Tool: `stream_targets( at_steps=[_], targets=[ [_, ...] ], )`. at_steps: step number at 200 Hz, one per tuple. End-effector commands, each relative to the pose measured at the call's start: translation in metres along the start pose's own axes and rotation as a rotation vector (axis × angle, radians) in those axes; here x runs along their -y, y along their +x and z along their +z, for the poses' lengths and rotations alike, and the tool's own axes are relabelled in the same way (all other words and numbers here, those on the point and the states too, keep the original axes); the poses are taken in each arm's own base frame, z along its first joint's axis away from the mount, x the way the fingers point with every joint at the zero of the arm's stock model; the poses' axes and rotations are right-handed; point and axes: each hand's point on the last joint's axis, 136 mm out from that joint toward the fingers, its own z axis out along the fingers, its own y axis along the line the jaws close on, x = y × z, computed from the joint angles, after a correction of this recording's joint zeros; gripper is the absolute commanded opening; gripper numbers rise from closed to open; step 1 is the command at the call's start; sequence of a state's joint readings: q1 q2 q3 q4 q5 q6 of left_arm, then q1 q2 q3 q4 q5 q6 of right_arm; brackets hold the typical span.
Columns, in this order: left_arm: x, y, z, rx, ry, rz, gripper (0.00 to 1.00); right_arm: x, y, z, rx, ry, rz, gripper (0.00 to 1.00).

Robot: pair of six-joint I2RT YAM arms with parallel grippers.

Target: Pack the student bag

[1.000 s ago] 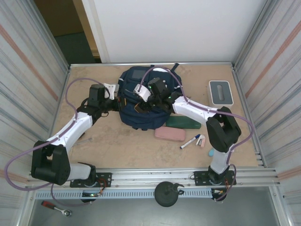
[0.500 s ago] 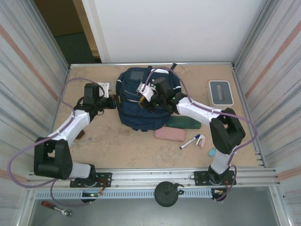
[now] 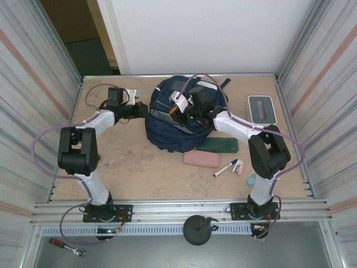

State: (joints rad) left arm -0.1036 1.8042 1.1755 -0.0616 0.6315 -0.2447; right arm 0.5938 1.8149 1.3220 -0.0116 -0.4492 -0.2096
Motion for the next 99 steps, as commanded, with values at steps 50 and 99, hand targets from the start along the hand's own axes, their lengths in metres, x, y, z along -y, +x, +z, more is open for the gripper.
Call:
stream_targets(
  at_steps=[50, 99],
  targets=[
    [-0.032, -0.042, -0.051, 0.22, -0.123, -0.01, 0.0, 0.031, -0.022, -0.013, -0.067, 0.104, 0.031, 0.0],
    [0.052, -0.05, -0.077, 0.294, 0.08, 0.186, 0.0, 0.049, -0.022, -0.013, -0.074, 0.19, 0.037, 0.0]
  ],
)
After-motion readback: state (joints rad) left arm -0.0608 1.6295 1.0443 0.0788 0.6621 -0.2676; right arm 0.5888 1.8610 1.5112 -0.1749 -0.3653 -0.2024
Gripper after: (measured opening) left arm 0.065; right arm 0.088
